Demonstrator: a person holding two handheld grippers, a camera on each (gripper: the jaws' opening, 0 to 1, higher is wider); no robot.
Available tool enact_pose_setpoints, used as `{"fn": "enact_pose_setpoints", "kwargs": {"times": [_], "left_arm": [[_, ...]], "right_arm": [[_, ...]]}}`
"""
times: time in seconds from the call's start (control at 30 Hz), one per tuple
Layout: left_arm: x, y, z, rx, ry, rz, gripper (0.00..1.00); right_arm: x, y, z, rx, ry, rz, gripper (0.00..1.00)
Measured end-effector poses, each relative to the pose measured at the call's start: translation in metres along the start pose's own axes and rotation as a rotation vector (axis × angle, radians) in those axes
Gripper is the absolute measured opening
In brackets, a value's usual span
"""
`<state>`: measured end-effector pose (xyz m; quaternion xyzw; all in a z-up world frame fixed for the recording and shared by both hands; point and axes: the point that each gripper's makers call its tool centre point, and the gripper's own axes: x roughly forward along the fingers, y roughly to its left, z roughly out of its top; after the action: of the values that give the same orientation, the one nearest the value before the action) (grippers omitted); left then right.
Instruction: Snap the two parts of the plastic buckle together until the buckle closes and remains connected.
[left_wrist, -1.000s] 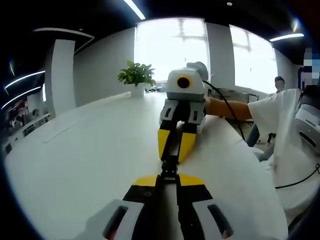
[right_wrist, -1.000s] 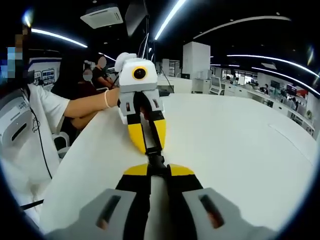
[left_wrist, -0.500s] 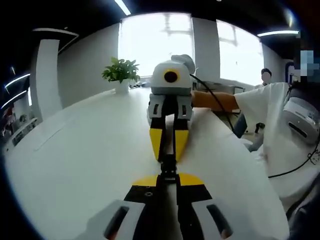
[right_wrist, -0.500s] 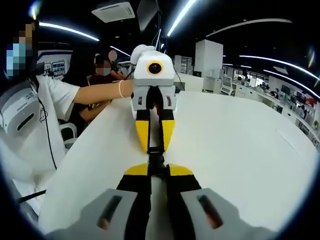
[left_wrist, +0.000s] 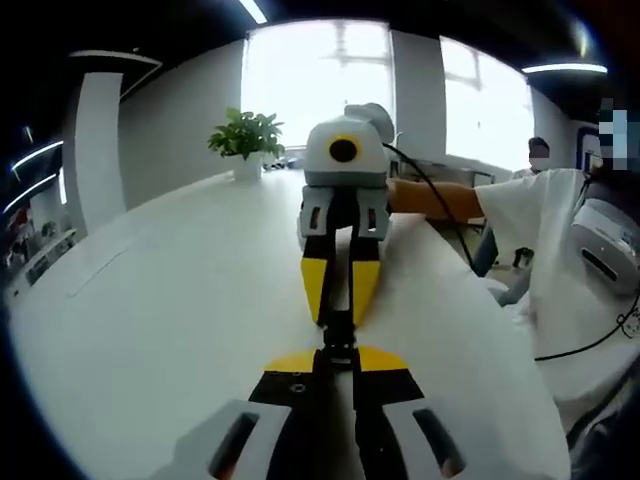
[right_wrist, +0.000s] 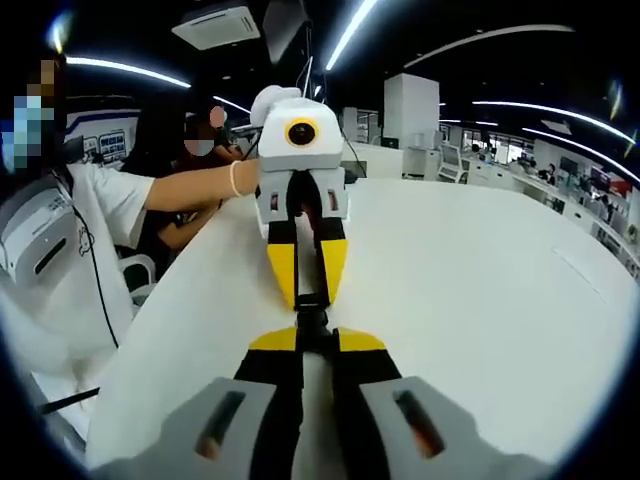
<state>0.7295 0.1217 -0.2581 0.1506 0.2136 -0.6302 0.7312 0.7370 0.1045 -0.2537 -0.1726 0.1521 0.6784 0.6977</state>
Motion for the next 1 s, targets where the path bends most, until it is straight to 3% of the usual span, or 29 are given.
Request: {"fn": "enact_pose_setpoints", "kwargs": {"times": [0.13, 0.17, 0.2, 0.27, 0.53, 0.6, 1.0], "left_arm": [[0.0018, -0.0014, 0.0010, -0.008, 0.011, 0.007, 0.08], [0.0067, -0.0031, 0.0059, -0.021, -0.016, 0.008, 0.08], [0.0005, -0.0029, 0.0022, -0.022, 0.016, 0.007, 0.08], [-0.0011, -0.0042, 0.0019, -0.029, 0.008, 0.015, 0.08], [0.0038, -0.0023, 0.0013, -0.018, -0.016, 0.051, 0.09], [0.0042, -0.0058, 0.0012, -0.046, -0.011, 0.034, 0.10], [0.0055, -0.0053, 0.0011, -0.031, -0.022, 0.039, 0.11]], "right_arm": [[0.0007, 0.0009, 0.0002, 0.014, -0.003, -0.004, 0.08], [0.0063, 0.0054, 0.0074, 0.004, -0.044, 0.016, 0.07], [0.0018, 0.0017, 0.0033, -0.006, -0.007, -0.014, 0.07], [0.0028, 0.0048, 0.0029, -0.014, 0.007, -0.029, 0.07], [0.0036, 0.0009, 0.0024, 0.001, -0.026, -0.029, 0.09], [0.0031, 0.0004, 0.0021, -0.007, -0.032, -0.028, 0.09], [0.0040, 0.0036, 0.0021, -0.019, -0.036, -0.022, 0.11]]}}
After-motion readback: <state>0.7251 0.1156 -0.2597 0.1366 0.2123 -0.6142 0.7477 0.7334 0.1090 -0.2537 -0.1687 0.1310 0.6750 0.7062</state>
